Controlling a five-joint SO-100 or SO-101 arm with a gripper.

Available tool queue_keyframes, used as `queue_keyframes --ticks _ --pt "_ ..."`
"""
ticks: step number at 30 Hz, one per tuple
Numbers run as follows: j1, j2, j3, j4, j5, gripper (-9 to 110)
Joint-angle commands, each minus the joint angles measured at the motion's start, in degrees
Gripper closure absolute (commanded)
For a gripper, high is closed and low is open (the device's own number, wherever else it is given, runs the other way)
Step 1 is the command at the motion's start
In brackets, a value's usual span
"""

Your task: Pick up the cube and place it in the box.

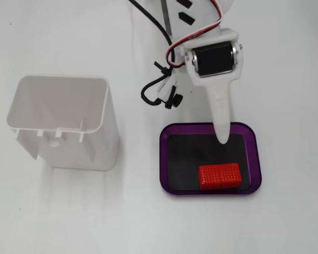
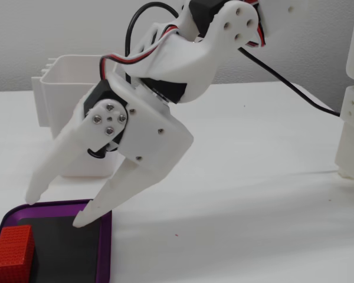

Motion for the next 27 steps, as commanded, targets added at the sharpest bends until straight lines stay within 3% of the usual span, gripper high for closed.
queue_keyframes --ticks 1,5,15,27 --pt "-0.4 6.2 -1.8 1.5 0.1 86" --pt "-0.8 17.0 -1.4 7.5 0.0 86" --pt "0.1 54.7 5.7 38.6 0.4 86" --pt "8.7 106.8 48.3 41.5 -0.1 86"
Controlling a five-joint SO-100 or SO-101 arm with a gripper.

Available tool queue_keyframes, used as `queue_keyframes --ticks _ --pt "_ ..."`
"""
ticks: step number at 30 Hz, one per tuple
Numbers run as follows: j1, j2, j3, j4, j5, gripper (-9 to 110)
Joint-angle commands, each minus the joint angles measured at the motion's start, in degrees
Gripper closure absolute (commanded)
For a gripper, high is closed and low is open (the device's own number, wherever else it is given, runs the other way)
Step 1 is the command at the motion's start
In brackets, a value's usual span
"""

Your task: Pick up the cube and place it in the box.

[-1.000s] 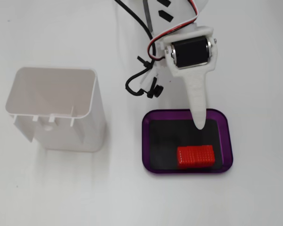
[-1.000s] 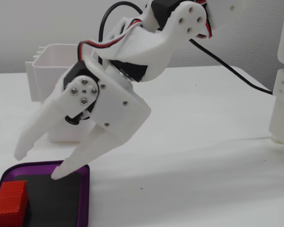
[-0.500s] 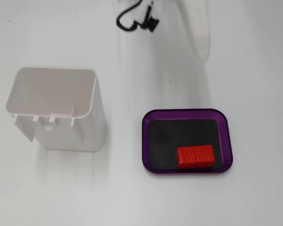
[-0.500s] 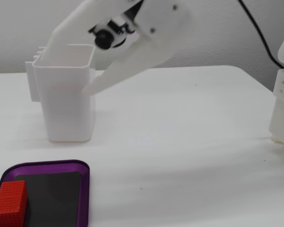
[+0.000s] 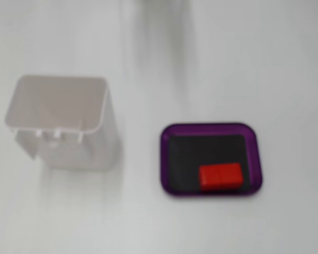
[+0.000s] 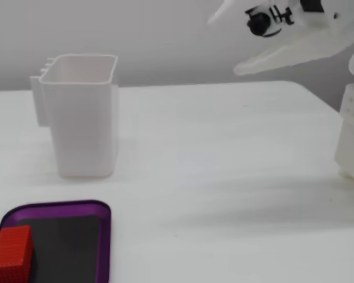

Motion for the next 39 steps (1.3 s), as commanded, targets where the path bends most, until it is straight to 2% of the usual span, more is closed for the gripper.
queue_keyframes --ticks 1,10,16,39 --pt "1.8 14.1 11.6 0.5 -0.1 86" --pt "1.8 11.8 25.3 5.5 0.4 87" --pt "1.8 11.9 30.0 10.9 0.5 103" --pt "1.8 11.9 30.1 11.1 0.4 102"
